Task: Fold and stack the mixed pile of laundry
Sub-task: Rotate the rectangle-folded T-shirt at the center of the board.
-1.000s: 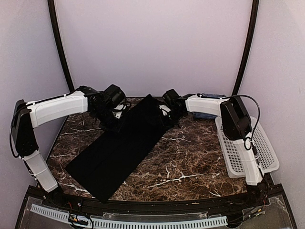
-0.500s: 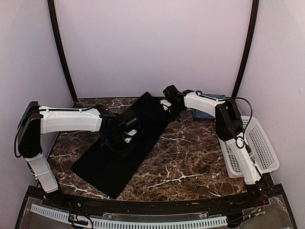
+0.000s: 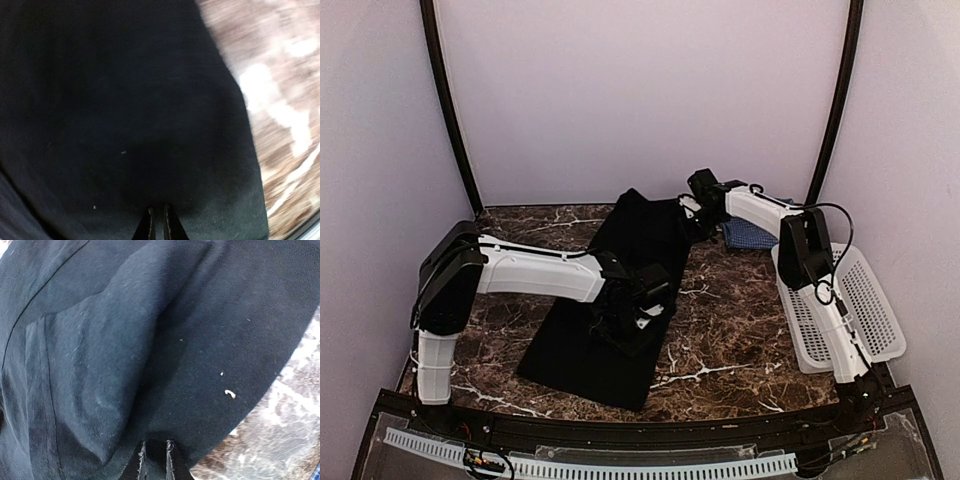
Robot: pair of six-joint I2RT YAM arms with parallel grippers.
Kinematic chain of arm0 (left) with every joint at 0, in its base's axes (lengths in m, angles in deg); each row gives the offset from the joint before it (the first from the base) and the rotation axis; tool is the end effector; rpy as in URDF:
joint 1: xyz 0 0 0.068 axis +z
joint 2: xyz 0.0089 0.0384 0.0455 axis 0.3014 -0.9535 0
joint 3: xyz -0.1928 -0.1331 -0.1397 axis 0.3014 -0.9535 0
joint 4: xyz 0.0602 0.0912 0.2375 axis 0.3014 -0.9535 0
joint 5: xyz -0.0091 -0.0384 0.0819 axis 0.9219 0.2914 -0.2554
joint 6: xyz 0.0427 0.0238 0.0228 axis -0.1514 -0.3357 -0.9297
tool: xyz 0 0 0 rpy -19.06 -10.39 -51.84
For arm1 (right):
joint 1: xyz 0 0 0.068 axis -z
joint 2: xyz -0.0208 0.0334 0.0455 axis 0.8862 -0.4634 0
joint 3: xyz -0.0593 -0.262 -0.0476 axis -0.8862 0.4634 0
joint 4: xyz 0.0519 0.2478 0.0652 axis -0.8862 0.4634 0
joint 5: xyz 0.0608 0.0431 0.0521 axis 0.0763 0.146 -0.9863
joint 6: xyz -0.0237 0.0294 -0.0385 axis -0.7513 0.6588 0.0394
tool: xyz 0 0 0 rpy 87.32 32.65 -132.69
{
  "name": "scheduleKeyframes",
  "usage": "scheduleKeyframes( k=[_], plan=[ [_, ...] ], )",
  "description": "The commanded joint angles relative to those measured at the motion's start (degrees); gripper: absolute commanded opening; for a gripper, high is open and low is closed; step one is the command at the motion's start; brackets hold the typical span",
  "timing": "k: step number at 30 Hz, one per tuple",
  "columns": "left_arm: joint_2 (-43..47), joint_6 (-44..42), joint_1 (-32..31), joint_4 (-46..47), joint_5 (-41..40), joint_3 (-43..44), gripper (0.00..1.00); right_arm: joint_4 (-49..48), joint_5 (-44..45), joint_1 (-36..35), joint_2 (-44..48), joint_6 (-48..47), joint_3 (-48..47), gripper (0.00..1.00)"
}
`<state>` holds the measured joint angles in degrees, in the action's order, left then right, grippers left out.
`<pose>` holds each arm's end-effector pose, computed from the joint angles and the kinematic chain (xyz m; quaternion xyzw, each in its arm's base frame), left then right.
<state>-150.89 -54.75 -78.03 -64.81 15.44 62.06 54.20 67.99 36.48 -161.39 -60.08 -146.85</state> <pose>0.2018 -0.3557 0.1570 0.3563 0.9289 -0.0607 0.0805 0.5005 0.2488 0.1494 -0.1812 0.9447 0.1398 0.2347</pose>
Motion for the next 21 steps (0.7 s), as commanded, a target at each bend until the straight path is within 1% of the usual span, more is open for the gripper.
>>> scheduleKeyframes(
  k=[1,3,8,12,15,18,20,21],
  plan=[
    [-6.1,0.2,-4.5,0.9,5.5,6.5,0.07,1.5,-0.6,1.0,-1.2,-1.7,1.4,0.13],
    [-7.9,0.6,-6.2,0.9,6.5,9.6,0.07,0.2,-1.5,1.0,-0.1,-2.3,3.1,0.13],
    [-10.6,1.2,-7.1,0.7,8.5,14.8,0.07,-0.8,-3.5,1.0,3.8,-2.8,7.0,0.15],
    [-9.5,0.9,-7.2,1.7,8.0,15.9,0.09,-3.5,-3.9,1.1,13.0,-2.3,12.5,0.19],
    [-5.2,0.2,-7.0,3.9,4.7,14.9,0.12,-4.6,-3.6,1.1,19.9,-1.7,16.0,0.22],
    [0.2,0.2,-6.0,6.5,1.7,12.5,0.22,-6.5,-4.8,1.1,27.8,-0.8,20.7,0.26],
    [5.3,0.6,-4.9,9.4,-1.3,9.6,0.33,-8.5,-6.3,1.1,33.6,0.6,24.6,0.28],
    [9.4,0.8,-4.7,11.7,-4.3,8.3,0.44,-9.9,-7.2,1.1,36.4,1.5,26.8,0.30]
  ],
)
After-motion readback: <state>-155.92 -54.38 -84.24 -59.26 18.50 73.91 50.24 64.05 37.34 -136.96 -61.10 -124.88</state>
